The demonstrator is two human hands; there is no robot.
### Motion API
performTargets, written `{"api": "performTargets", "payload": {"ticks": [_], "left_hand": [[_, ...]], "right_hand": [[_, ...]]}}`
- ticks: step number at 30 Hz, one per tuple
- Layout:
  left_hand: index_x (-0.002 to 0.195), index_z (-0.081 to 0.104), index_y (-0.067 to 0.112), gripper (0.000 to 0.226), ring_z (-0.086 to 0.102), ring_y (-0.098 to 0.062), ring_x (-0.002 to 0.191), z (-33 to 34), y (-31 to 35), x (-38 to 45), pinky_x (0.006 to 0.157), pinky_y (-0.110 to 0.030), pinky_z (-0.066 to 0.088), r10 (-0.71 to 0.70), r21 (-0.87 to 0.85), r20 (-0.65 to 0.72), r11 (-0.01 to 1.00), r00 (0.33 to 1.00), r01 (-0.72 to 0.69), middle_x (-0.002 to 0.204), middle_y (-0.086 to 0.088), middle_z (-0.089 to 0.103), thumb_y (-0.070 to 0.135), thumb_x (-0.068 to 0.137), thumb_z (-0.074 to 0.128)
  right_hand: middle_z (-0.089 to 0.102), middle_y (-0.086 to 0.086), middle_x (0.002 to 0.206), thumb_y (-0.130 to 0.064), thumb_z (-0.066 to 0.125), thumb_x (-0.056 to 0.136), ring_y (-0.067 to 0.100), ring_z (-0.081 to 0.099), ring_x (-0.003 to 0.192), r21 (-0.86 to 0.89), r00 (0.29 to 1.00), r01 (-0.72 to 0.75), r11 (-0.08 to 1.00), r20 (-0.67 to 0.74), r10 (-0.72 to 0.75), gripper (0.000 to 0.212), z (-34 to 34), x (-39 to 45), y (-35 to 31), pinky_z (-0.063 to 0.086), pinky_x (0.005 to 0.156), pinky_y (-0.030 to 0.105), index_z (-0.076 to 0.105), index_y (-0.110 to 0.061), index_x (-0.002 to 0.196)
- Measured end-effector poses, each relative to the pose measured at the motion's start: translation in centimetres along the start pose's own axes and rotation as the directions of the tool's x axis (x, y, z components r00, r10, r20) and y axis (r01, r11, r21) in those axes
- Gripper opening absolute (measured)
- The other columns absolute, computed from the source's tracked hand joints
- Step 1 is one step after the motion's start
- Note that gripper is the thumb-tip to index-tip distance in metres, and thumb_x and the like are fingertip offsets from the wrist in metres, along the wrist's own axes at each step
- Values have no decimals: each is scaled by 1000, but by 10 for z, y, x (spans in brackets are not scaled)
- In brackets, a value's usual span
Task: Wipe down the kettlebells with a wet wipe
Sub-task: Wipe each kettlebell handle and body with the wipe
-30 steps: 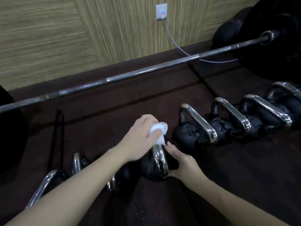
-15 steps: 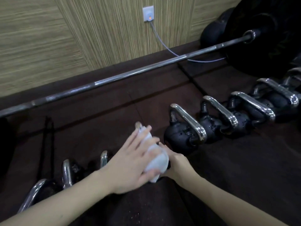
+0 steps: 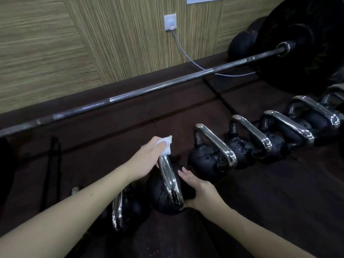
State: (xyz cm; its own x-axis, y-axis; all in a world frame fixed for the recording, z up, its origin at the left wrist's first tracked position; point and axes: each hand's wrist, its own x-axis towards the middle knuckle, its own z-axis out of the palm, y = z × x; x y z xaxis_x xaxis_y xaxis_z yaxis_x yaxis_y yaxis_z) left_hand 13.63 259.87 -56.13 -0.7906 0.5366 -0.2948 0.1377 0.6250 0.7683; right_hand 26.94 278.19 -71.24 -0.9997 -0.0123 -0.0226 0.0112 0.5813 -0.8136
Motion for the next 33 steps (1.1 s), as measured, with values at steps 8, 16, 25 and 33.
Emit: {"api": "performTargets", "payload": {"ticks": [8, 16, 25, 33], "left_hand": [[144, 53, 26, 50, 14, -21, 162, 21, -20, -38, 132, -49, 1, 492, 692, 226, 526, 841, -494, 151, 7, 45, 52, 108, 30], [122, 70, 22, 33, 58, -29, 136, 46, -38, -55, 130, -54, 19, 662, 771, 538, -136, 522, -622, 128, 1, 66, 35, 108, 43], [146, 57, 27, 58, 28, -6, 155, 5, -30, -16, 132, -36, 6, 548, 549, 147, 647, 823, -529, 145, 15, 53, 51, 113, 16], [79, 68, 31, 44, 61, 12, 84, -9, -6, 38, 90, -29, 44, 131, 81, -89, 989, 987, -124, 84, 17, 71, 36, 113, 42]], "right_hand": [[45, -18, 158, -32, 98, 59, 8, 44, 147, -44, 999, 10, 999, -39, -12, 109, 2, 2, 1, 44, 116, 34, 41, -53, 150], [33, -18, 162, -35, 81, 87, 4, 32, 152, -46, 996, 57, 997, -61, -59, 79, -2, -4, -6, 36, 120, 22, 36, -50, 150], [16, -30, 165, -36, 95, 66, -7, 15, 154, -51, 999, 48, 998, -8, -48, 113, -2, -4, 0, 24, 125, 22, 29, -49, 158], [50, -25, 137, -81, 67, 73, -1, 50, 130, -205, 957, -59, 977, -289, -3, 78, -36, -46, 33, 50, 107, 28, 61, -32, 133]]}}
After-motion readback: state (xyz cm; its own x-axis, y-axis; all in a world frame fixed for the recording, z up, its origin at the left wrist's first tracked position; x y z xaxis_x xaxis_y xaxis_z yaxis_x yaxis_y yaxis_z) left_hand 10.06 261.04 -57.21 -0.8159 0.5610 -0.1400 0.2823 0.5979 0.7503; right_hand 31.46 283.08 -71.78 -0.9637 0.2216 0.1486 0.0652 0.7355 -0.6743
